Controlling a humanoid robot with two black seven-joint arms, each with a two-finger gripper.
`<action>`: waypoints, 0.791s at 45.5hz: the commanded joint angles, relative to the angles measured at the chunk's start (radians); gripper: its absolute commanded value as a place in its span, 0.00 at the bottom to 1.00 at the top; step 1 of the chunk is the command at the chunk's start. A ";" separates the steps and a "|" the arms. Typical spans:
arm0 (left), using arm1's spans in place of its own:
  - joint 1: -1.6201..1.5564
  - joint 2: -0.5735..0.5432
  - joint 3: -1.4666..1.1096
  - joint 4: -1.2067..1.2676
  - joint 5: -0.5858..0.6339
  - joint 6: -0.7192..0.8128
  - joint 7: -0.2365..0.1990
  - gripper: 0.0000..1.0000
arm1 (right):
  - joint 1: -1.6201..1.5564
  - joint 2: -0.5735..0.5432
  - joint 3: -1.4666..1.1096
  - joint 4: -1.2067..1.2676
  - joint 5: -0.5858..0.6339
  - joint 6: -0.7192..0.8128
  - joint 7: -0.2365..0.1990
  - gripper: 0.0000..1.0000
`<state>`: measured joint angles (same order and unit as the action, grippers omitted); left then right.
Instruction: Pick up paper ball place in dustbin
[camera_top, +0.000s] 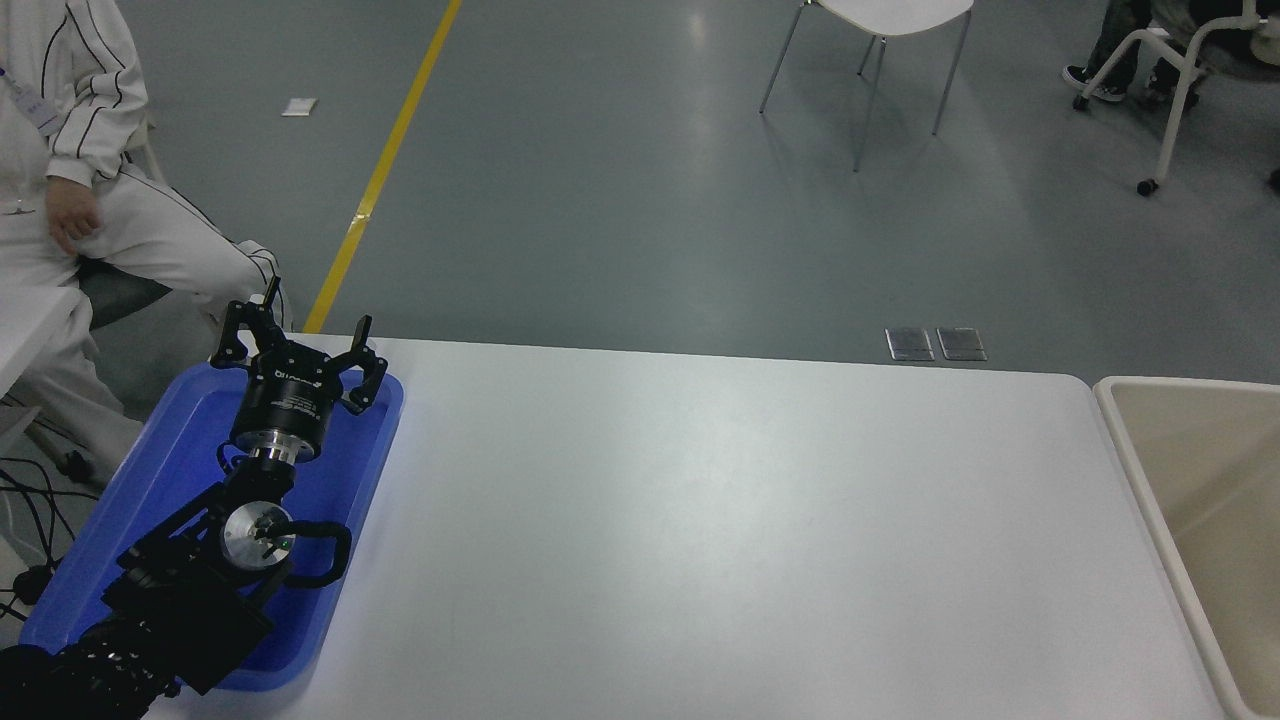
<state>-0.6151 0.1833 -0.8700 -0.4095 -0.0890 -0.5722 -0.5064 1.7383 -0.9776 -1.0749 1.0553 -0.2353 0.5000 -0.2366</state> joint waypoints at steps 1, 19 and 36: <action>0.000 0.001 0.000 0.000 0.000 0.000 0.000 1.00 | -0.364 -0.009 0.234 -0.179 0.002 -0.245 0.000 0.00; 0.000 0.001 0.000 0.000 0.000 0.000 0.000 1.00 | -0.853 0.184 0.766 -0.589 0.001 -0.339 0.003 0.00; 0.000 -0.001 0.000 0.000 0.000 0.000 0.000 1.00 | -1.022 0.402 0.856 -0.828 0.001 -0.506 0.022 0.00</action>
<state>-0.6151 0.1835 -0.8699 -0.4095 -0.0890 -0.5721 -0.5074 0.8360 -0.6893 -0.2973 0.3548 -0.2347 0.1077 -0.2278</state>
